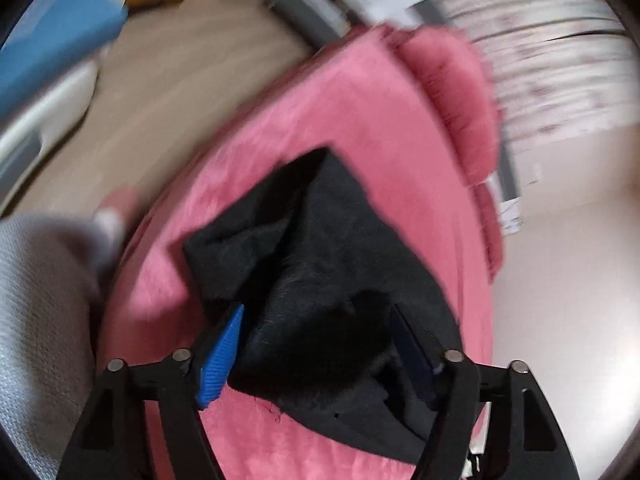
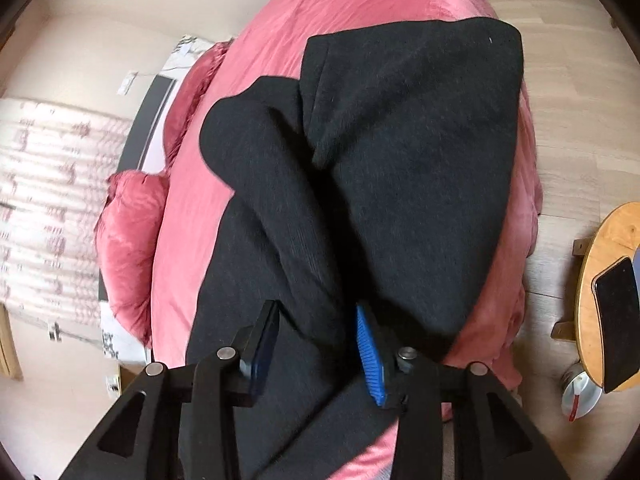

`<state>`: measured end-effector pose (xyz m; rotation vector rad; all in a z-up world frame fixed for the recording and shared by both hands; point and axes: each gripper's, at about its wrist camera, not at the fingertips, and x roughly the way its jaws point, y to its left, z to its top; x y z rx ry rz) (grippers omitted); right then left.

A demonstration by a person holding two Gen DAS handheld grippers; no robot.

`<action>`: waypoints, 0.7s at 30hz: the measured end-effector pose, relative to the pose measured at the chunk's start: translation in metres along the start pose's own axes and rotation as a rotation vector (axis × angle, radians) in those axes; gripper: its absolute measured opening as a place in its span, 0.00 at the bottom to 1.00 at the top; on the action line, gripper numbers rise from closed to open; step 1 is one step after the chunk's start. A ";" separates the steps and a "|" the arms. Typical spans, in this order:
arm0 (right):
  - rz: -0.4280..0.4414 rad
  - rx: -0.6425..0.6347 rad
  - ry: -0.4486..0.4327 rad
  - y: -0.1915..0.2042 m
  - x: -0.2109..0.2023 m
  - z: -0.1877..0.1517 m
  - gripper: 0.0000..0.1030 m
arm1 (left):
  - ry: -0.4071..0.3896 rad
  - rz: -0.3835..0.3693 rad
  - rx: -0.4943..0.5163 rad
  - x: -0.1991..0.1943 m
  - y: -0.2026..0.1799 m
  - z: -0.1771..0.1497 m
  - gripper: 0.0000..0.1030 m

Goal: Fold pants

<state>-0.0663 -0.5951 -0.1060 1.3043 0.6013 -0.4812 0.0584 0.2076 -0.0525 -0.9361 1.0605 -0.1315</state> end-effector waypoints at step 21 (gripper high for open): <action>0.309 -0.177 -0.042 0.100 -0.076 0.046 0.10 | 0.010 -0.236 0.100 -0.042 -0.056 0.103 0.09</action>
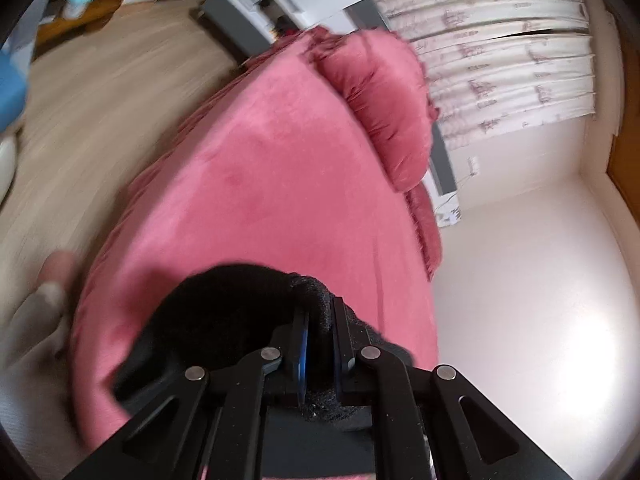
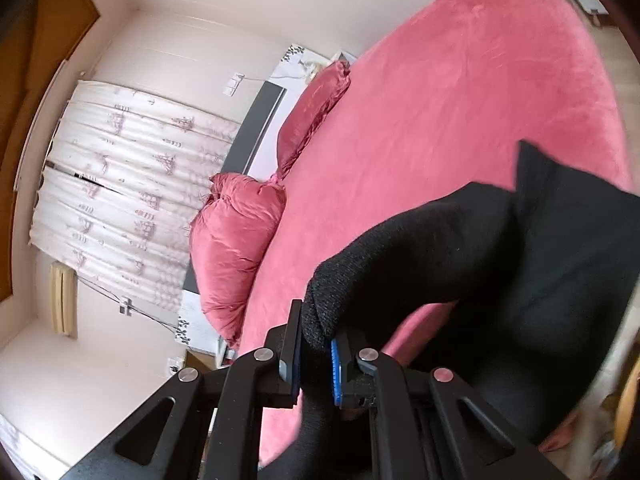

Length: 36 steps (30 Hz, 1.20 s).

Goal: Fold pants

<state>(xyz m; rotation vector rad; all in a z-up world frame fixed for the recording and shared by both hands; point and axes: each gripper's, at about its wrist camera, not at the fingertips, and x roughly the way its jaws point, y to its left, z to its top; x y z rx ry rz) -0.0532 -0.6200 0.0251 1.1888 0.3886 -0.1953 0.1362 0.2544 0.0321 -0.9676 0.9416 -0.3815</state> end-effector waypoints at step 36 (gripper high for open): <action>-0.509 -0.198 -0.042 -0.091 -0.034 -0.074 0.43 | -0.234 0.506 0.389 -0.010 -0.004 -0.099 0.10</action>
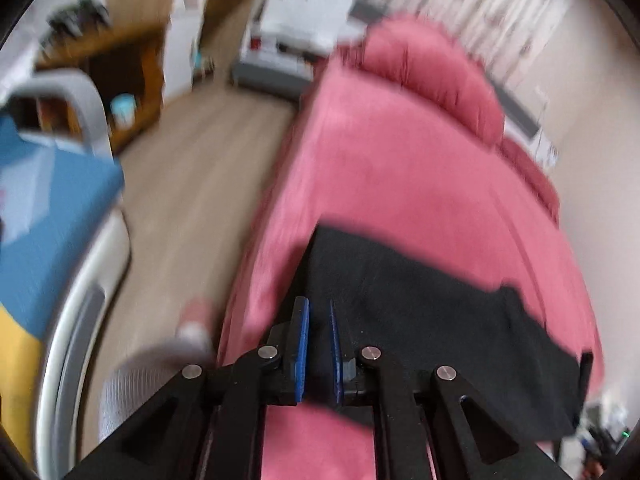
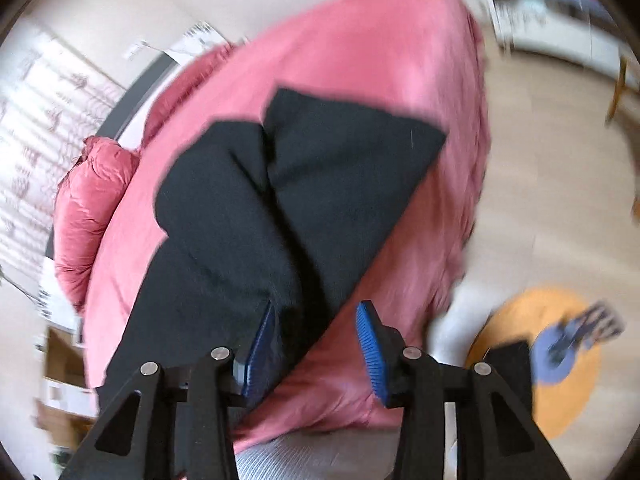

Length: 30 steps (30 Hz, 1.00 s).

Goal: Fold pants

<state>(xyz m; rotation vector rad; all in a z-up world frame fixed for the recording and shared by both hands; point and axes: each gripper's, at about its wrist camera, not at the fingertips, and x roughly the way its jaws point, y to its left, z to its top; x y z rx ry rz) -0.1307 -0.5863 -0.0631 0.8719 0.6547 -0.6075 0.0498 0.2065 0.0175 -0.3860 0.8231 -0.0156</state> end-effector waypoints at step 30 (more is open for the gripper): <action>0.050 0.284 -0.007 -0.092 0.067 0.065 0.31 | 0.158 0.067 0.331 0.106 -0.096 -0.083 0.18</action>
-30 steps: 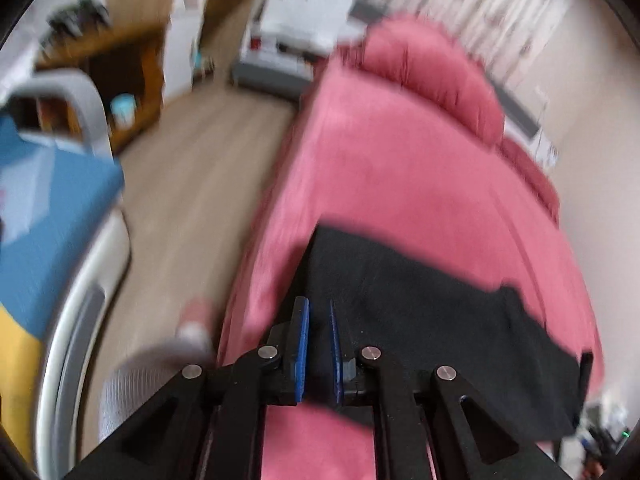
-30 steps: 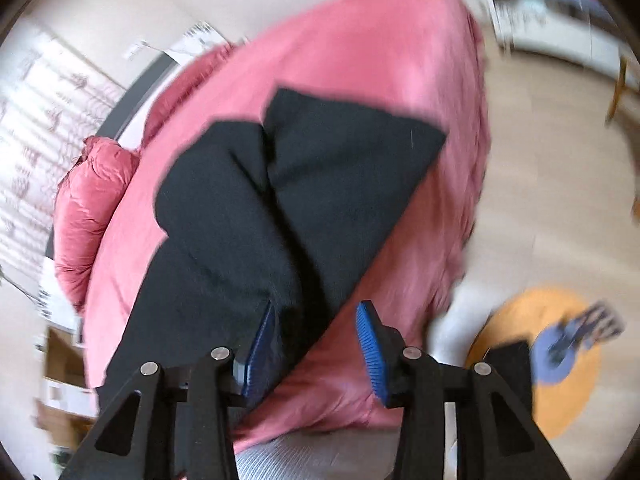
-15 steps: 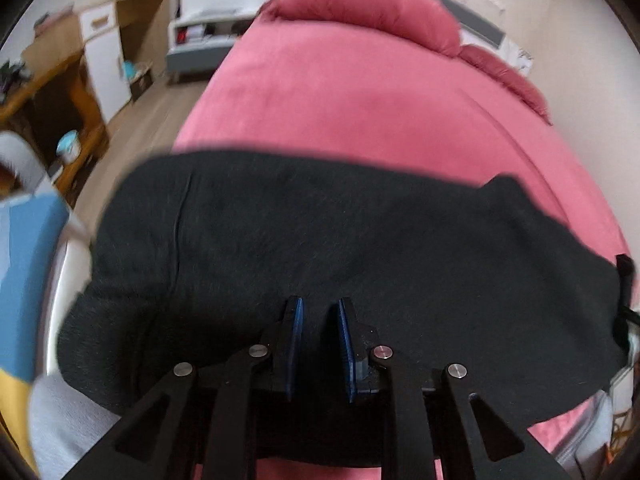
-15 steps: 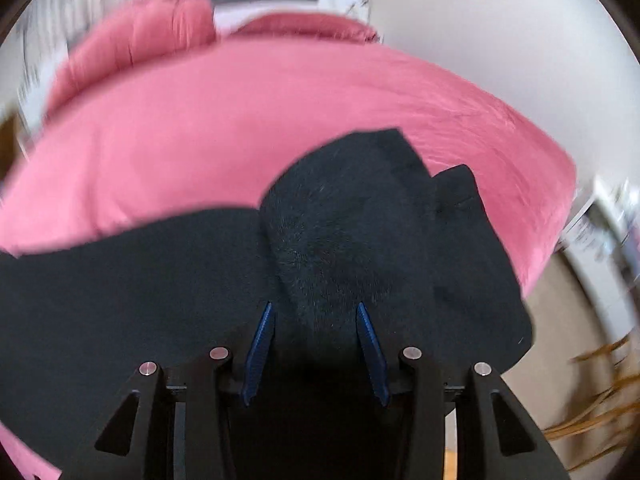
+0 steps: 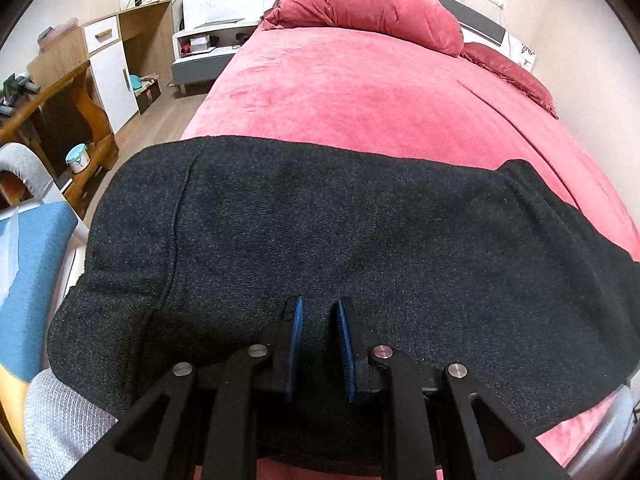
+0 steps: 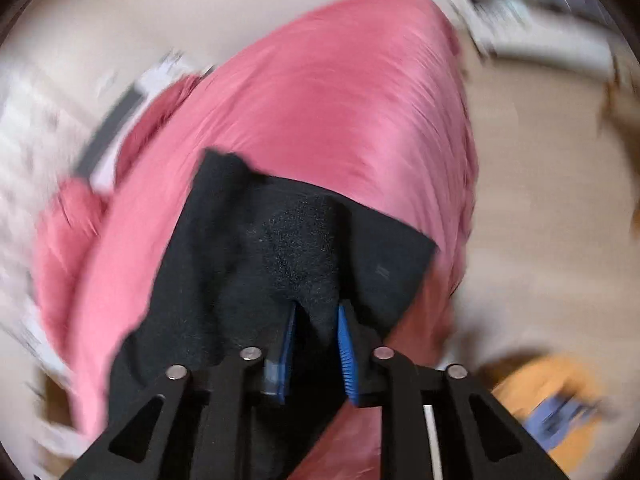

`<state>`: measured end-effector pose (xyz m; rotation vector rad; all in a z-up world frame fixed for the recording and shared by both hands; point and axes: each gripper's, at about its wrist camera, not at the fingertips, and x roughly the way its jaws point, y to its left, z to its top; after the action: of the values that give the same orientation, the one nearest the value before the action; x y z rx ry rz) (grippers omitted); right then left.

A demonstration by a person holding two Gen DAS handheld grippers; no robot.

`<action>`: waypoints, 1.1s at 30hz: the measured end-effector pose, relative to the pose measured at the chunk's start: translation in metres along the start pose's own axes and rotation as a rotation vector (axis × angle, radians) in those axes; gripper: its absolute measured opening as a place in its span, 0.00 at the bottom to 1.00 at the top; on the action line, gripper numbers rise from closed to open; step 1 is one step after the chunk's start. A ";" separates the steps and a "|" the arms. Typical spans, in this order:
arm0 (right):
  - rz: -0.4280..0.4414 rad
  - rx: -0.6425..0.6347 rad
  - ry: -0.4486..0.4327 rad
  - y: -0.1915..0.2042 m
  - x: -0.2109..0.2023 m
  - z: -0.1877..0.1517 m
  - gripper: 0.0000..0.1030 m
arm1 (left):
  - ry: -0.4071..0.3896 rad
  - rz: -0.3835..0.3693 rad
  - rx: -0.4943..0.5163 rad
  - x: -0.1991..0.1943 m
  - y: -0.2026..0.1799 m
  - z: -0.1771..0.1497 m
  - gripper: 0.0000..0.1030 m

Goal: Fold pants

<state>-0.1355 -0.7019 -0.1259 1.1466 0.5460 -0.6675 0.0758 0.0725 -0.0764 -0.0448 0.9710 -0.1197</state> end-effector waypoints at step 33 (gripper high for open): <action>0.117 0.001 0.033 0.044 -0.008 0.069 0.06 | 0.004 0.040 -0.008 -0.008 -0.011 -0.001 0.18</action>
<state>-0.1057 -0.7538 -0.0702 1.1829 0.5023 -0.5492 0.0698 0.0627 -0.0690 -0.0321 0.9762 -0.0789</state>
